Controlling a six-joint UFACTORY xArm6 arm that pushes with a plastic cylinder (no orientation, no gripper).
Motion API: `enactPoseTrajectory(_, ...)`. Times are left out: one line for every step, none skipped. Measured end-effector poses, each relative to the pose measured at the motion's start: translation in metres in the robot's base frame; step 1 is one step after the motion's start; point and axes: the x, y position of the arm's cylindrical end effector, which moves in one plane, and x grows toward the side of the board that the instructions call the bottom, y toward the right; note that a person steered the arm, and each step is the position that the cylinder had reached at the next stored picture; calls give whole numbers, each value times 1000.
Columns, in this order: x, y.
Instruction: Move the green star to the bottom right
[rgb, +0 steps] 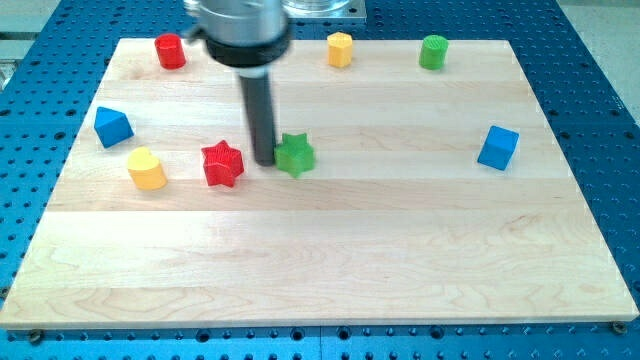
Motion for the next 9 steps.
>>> enactPoseTrajectory(11, 81)
enactPoseTrajectory(9, 79)
enactPoseTrajectory(7, 77)
enactPoseTrajectory(7, 77)
enactPoseTrajectory(-3, 83)
enactPoseTrajectory(4, 151)
enactPoseTrajectory(81, 185)
enactPoseTrajectory(13, 147)
enactPoseTrajectory(41, 92)
